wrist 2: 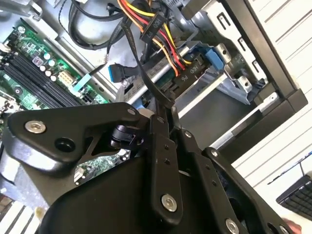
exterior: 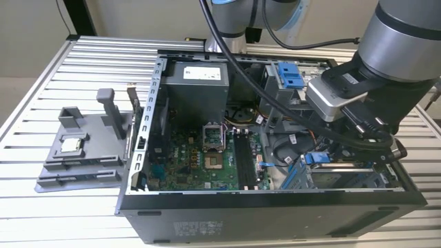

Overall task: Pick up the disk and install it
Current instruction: 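Insert the second disk wire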

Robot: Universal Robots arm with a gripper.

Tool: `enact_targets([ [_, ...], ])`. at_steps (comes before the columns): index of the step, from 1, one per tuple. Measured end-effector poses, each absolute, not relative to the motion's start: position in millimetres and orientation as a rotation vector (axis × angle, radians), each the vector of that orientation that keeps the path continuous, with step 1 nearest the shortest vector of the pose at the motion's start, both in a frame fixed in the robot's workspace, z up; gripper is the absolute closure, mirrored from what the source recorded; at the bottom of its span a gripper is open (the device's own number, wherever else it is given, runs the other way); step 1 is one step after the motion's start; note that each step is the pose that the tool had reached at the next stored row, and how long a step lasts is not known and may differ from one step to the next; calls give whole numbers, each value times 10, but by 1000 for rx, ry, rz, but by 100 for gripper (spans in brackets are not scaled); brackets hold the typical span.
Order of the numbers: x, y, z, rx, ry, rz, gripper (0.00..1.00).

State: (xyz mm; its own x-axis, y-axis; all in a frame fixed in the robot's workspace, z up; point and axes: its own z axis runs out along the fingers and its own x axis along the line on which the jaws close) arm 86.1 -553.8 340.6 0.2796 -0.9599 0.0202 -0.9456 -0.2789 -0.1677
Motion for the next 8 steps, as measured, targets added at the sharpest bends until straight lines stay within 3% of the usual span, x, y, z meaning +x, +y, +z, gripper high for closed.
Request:
enact_targets([
  [8, 861, -5572, 3403, -2374, 1793, -130, 100],
])
